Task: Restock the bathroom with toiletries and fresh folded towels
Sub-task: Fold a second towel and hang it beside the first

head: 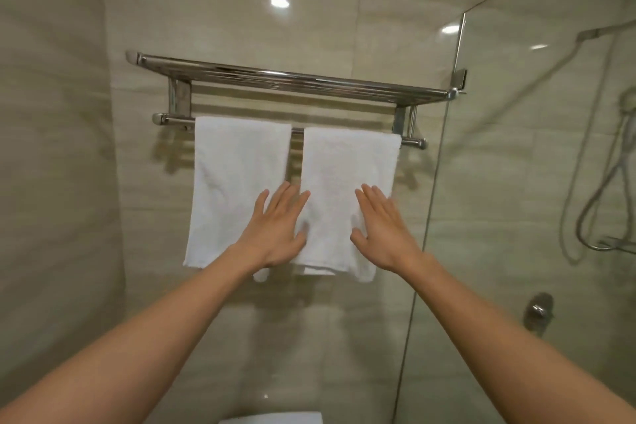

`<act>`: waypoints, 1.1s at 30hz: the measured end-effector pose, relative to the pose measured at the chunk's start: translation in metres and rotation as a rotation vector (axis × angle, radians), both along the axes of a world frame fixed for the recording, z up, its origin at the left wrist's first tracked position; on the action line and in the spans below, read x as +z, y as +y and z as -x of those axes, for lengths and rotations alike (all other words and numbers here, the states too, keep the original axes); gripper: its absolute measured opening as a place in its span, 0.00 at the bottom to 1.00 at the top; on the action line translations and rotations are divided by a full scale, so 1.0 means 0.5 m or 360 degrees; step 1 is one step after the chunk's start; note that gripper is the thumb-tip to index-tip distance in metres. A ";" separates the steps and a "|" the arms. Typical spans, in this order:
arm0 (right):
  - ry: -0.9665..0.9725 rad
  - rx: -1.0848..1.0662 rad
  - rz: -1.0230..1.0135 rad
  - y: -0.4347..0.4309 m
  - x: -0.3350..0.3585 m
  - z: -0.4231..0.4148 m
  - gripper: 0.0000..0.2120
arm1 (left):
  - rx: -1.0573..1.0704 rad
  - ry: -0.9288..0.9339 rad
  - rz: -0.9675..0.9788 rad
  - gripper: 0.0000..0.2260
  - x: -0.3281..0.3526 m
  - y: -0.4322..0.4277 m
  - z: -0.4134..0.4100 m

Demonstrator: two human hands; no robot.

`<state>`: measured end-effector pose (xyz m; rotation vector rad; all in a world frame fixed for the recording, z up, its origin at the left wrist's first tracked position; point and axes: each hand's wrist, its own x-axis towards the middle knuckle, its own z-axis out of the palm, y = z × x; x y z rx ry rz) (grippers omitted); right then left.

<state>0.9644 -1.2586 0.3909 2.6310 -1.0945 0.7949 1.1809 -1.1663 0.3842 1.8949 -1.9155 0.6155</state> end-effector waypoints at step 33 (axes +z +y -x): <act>-0.0285 -0.0332 -0.0967 0.587 -0.539 0.380 0.26 | -0.0303 0.0624 -0.0708 0.29 -0.525 0.479 0.362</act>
